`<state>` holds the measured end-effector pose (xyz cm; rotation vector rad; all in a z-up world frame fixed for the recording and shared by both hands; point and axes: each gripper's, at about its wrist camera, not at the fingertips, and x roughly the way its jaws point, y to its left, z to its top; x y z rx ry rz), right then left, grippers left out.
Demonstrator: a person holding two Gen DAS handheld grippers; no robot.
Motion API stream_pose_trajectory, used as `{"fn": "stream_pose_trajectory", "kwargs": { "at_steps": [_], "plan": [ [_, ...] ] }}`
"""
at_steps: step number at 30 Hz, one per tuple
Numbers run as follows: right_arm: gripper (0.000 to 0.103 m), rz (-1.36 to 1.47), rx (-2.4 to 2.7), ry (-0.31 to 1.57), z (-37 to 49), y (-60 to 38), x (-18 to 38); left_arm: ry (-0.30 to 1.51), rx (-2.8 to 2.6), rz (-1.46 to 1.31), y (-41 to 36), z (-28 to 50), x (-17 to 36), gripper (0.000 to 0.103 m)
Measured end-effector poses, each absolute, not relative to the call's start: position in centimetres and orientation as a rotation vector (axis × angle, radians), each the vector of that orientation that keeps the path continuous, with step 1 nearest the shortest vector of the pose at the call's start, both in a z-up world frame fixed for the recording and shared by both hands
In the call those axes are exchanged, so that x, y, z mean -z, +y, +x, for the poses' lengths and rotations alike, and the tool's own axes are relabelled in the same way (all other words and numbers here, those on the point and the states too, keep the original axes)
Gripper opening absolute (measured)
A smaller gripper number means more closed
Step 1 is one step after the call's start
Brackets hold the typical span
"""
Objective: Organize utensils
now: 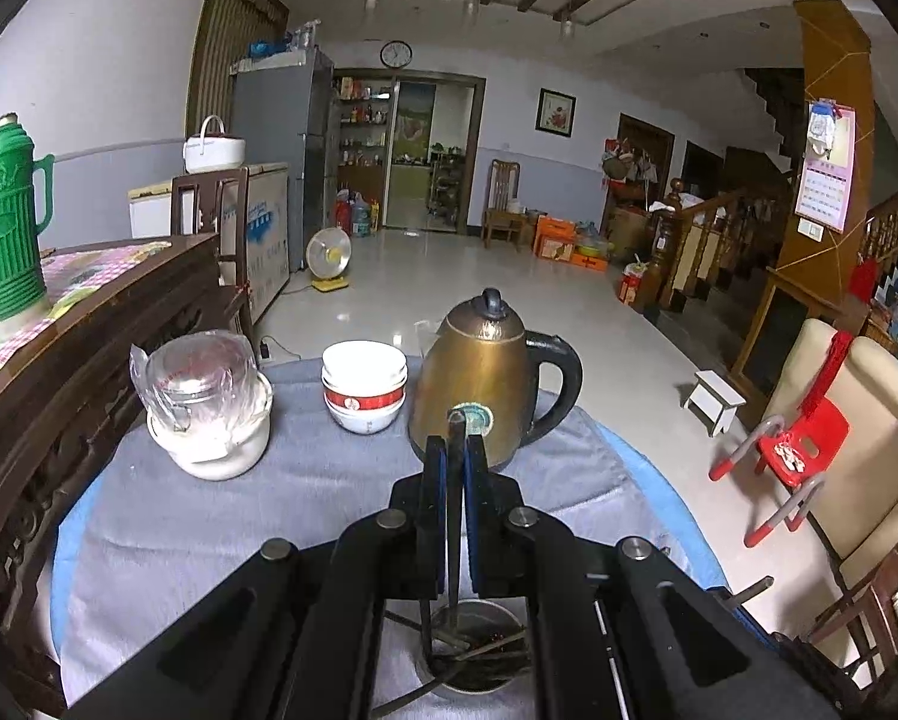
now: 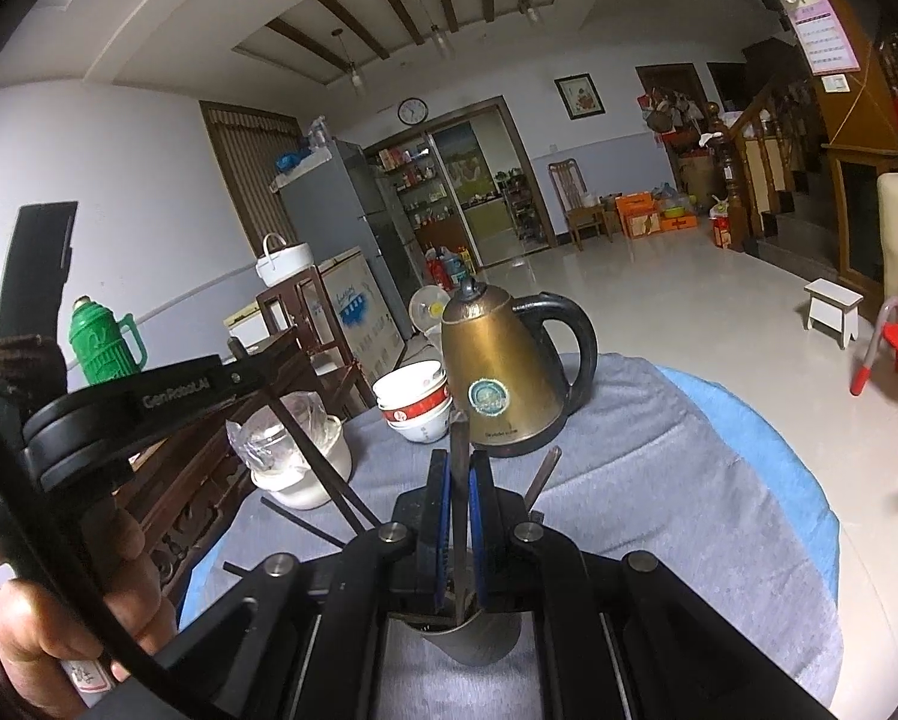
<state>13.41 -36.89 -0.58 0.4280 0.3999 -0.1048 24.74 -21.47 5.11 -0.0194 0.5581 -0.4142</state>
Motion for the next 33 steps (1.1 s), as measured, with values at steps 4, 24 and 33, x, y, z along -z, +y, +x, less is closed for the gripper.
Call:
{"fn": "stream_pose_trajectory", "kwargs": {
  "at_steps": [4, 24, 33],
  "plan": [
    [0.006, 0.445, 0.099, 0.436, 13.8, -37.1, 1.2, 0.587, 0.423, 0.009, -21.6, 24.7, -4.8, 0.005],
    [0.074, 0.587, -0.01, 0.424, 10.5, -37.5, 1.9, 0.445, 0.265, 0.289, -13.7, 17.0, -5.9, 0.097],
    [0.073, 0.464, 0.017, 0.448, 7.0, -33.4, -0.1, 0.512, 0.156, 0.273, -7.9, 13.6, -3.8, 0.099]
  ]
}}
